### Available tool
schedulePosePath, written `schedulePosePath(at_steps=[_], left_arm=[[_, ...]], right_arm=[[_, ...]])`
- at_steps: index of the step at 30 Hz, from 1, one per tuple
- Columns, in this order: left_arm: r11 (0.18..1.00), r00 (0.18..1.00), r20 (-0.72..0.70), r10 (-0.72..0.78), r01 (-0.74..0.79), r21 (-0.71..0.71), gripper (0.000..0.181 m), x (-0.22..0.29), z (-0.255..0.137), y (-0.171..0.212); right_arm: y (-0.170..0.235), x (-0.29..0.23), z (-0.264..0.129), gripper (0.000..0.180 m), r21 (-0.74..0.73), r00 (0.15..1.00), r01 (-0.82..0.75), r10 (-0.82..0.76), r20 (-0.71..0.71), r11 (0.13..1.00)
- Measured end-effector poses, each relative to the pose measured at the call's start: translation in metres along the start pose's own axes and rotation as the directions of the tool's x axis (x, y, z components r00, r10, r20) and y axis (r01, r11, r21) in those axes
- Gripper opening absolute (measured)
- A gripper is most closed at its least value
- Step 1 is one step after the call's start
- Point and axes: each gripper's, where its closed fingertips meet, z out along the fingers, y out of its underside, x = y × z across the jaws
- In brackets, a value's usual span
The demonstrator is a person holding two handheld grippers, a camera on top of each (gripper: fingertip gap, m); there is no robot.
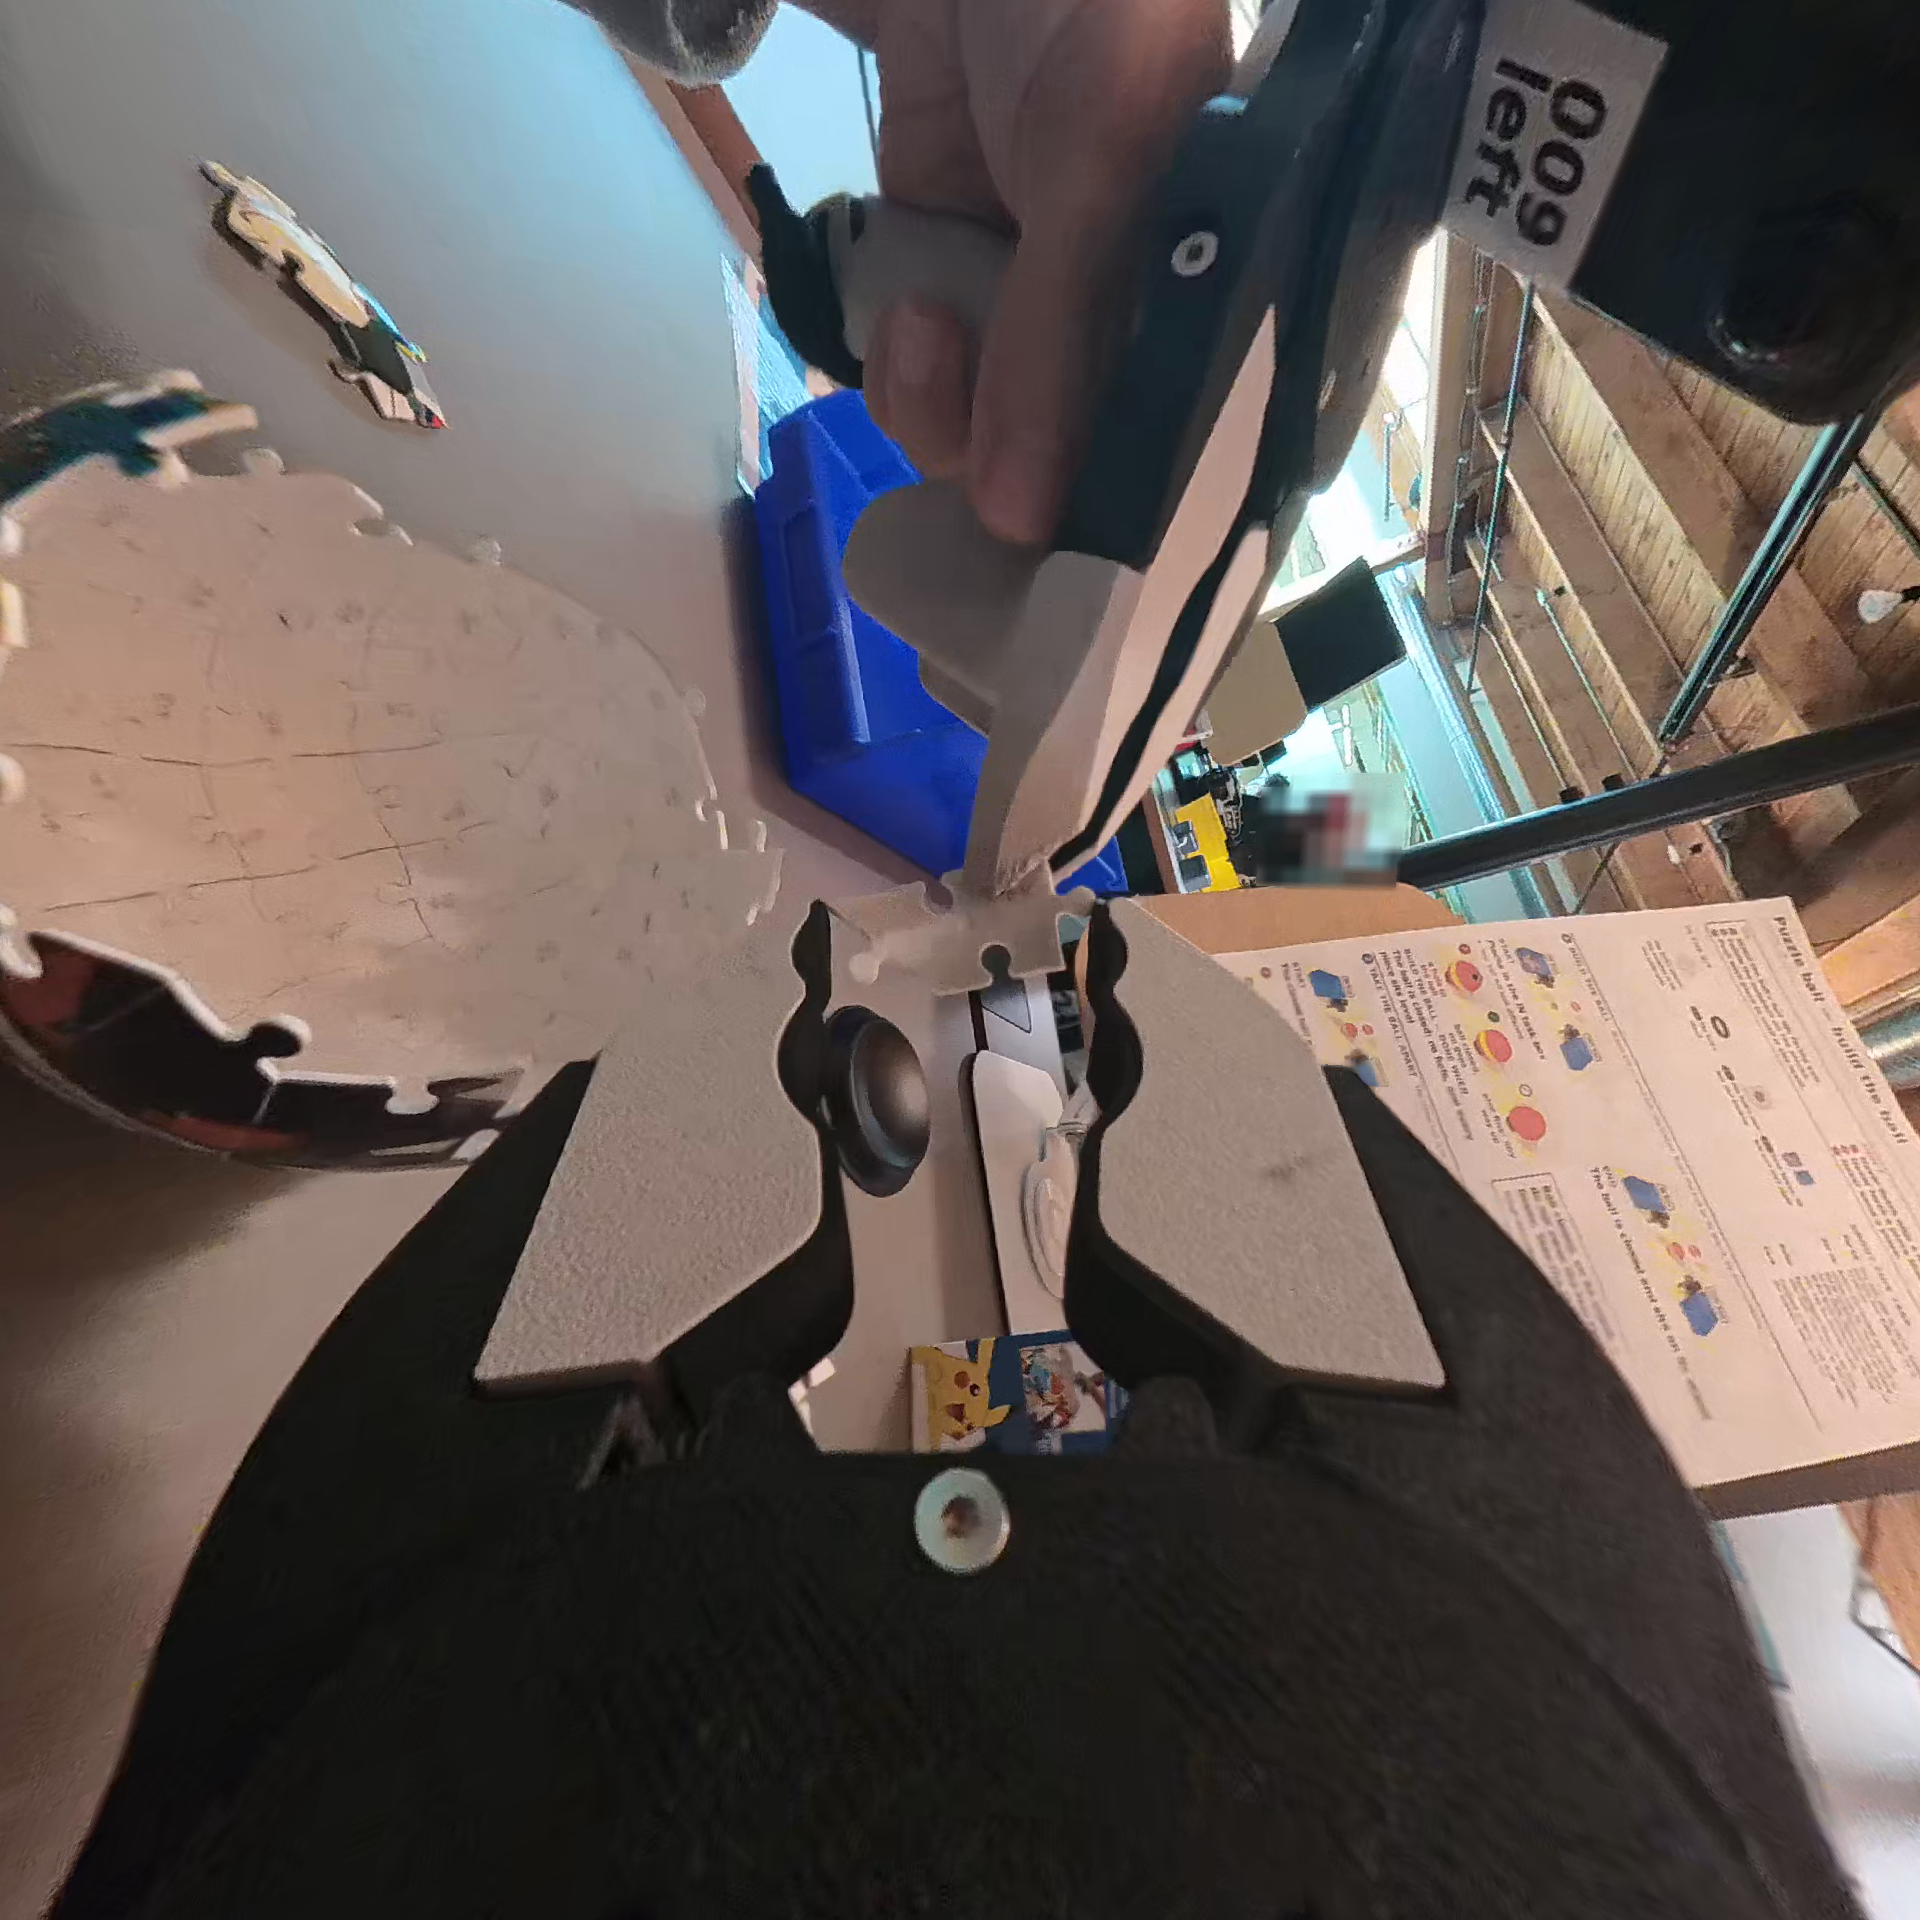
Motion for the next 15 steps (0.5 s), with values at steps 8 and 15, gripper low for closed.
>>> schedulePosePath(at_steps=[8, 15], left_arm=[[0.989, 0.997, -0.032, 0.064, -0.059, 0.138, 0.002, -0.005, 0.0, -0.016], [0.963, 0.983, -0.051, 0.177, -0.163, 0.215, 0.001, 0.006, 0.005, -0.027]], right_arm=[[0.002, 0.019, -0.023, 0.046, 0.136, 0.733, -0.679, 0.654, 0.187, 0.721], [-0.003, 0.021, -0.021, 0.021, 0.116, 0.57, -0.82, 0.781, 0.254, 0.56]])
